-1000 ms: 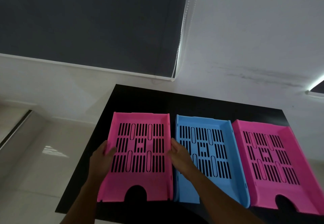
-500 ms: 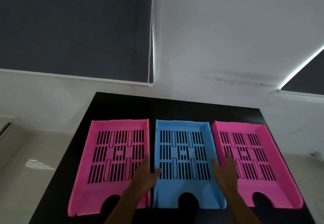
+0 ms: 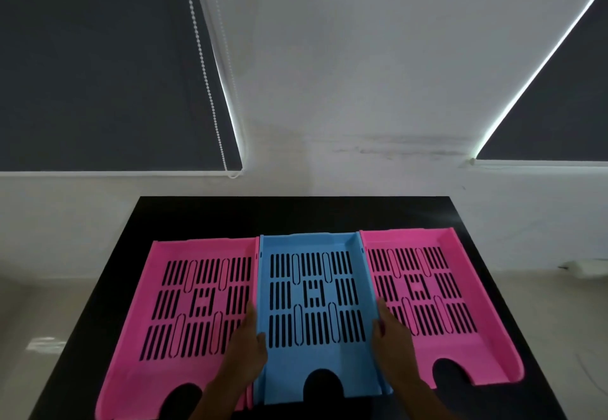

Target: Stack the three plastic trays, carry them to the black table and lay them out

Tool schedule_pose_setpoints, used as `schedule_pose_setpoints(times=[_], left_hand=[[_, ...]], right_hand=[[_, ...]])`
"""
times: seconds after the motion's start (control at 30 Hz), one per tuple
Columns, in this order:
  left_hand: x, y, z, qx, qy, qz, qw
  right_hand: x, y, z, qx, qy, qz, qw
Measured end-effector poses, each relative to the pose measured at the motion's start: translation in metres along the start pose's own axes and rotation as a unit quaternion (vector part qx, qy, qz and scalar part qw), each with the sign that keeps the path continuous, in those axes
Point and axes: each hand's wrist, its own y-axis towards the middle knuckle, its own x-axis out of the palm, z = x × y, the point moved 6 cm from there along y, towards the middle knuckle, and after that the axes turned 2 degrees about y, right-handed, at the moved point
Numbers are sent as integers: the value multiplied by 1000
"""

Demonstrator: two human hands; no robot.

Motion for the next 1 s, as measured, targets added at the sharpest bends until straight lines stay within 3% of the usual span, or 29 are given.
schedule_pose_setpoints(times=[1.0], left_hand=[[-16, 80, 32, 1, -1, -19, 1000]], right_hand=[[-2, 69, -30, 12, -15, -5, 1000]])
